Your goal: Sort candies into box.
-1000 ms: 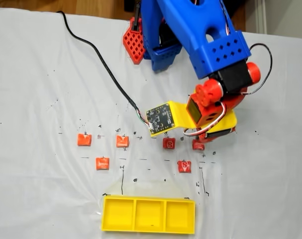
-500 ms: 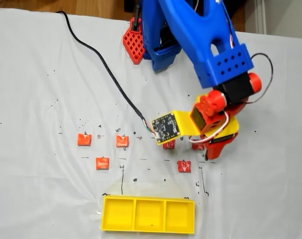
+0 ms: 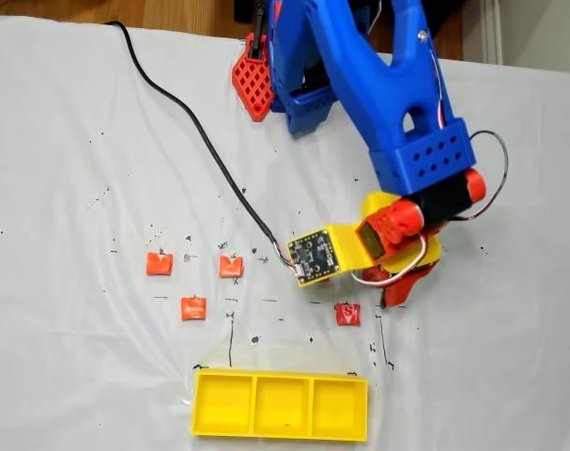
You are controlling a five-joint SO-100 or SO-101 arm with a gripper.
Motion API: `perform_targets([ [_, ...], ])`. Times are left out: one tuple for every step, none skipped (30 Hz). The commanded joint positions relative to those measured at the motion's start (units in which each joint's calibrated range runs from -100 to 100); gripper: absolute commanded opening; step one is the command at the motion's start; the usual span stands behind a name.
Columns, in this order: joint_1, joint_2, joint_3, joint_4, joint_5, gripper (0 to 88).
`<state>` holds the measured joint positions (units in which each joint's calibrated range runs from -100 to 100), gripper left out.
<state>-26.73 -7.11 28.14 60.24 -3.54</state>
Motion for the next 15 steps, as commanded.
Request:
perform_targets([
  [0.8,0.7,-5.7,-1.0,0.4,30.0],
  [0.9,1.2,-5.8,-1.0,0.5,30.1],
  [0.9,1.7,-5.9,-1.0,0.5,30.2],
  [0.8,2.1,-5.9,-1.0,0.5,30.0],
  [0.7,2.7,-5.8,-1.2,0.5,29.9],
  [0.6,3.0,-5.7,-1.5,0.5,29.9],
  [0.5,3.6,-5.4,-2.0,0.5,29.9],
  [0.4,4.1,-5.3,-2.2,0.5,29.7],
  [0.3,4.6,-5.3,-2.4,0.5,29.4],
  [0.1,5.7,-5.3,-2.6,0.4,29.4],
  [-0.1,5.9,-5.2,-2.6,0.3,29.4],
  [-0.3,6.0,-4.8,-3.0,0.3,29.4],
  [-0.4,6.0,-4.4,-3.5,0.3,29.0],
  [-0.4,6.0,-4.2,-3.7,0.3,28.7],
  [-0.5,6.2,-4.0,-4.0,0.3,28.5],
])
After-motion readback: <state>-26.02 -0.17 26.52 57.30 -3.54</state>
